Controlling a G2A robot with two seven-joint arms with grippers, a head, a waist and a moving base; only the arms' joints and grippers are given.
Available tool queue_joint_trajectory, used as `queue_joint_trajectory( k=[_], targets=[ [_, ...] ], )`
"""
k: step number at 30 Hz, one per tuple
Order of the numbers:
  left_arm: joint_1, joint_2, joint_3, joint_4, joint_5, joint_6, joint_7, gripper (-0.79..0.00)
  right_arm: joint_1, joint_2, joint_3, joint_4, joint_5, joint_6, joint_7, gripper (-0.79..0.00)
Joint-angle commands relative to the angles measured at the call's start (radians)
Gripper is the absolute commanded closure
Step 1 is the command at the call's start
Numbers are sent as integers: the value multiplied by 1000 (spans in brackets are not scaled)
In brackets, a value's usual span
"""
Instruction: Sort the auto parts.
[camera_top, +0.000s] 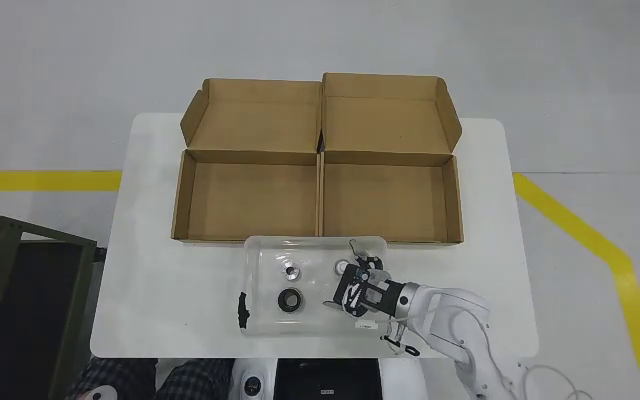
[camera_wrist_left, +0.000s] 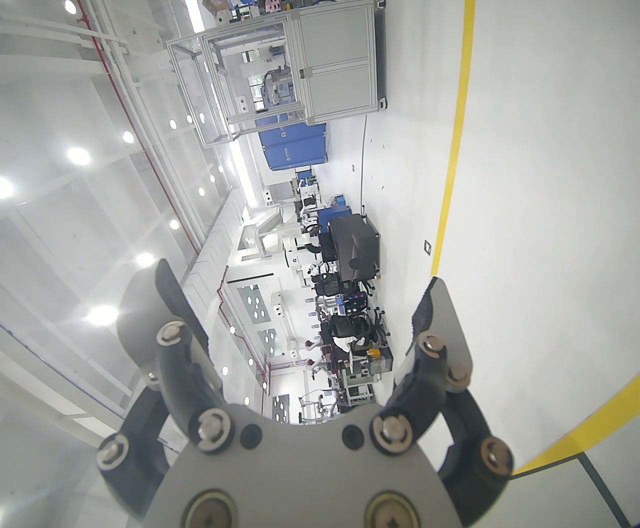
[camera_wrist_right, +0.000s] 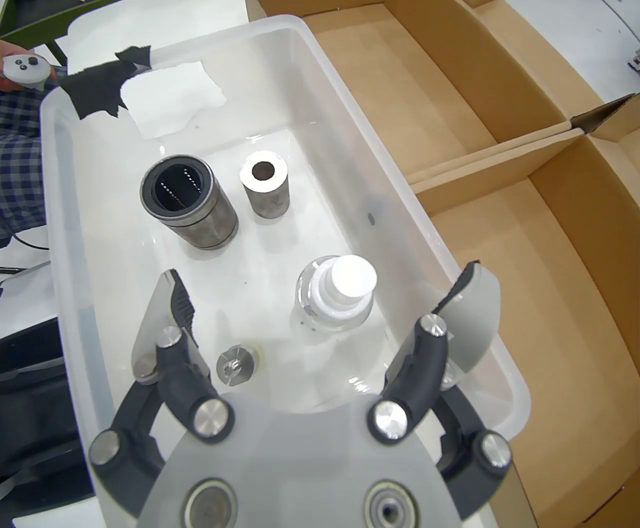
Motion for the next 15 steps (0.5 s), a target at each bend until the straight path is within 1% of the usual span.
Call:
queue_joint_trajectory(
  k=[1,4,5,6,7,8,9,10,11,14,15],
  targets=[
    [0,0,0,0,0,0,0,-785,6,0,-4,3,1,6,12,-785],
    [0,0,0,0,0,0,0,-785,13,1,-11,3,-6,10,29,-779],
    [0,0,0,0,0,0,0,-785,13,2,-13,4,-7,13,34,-705],
    [0,0,0,0,0,0,0,-785,13,2,-14,5,-8,16,38,-594],
    [0,0,0,0,0,0,0,-785,14,2,-16,6,-7,18,40,-502],
    [0,0,0,0,0,0,0,-785,14,3,-18,8,-7,18,42,-480],
    [0,0,0,0,0,0,0,-785,14,3,-19,9,-8,18,44,-419],
    [0,0,0,0,0,0,0,-785,14,4,-20,10,-8,18,46,-391],
    [0,0,0,0,0,0,0,-785,13,5,-20,10,-8,19,46,-391],
    [0,0,0,0,0,0,0,-785,12,7,-21,12,-9,20,47,-329],
    [0,0,0,0,0,0,0,-785,12,7,-21,12,-8,22,46,-326]
  ],
)
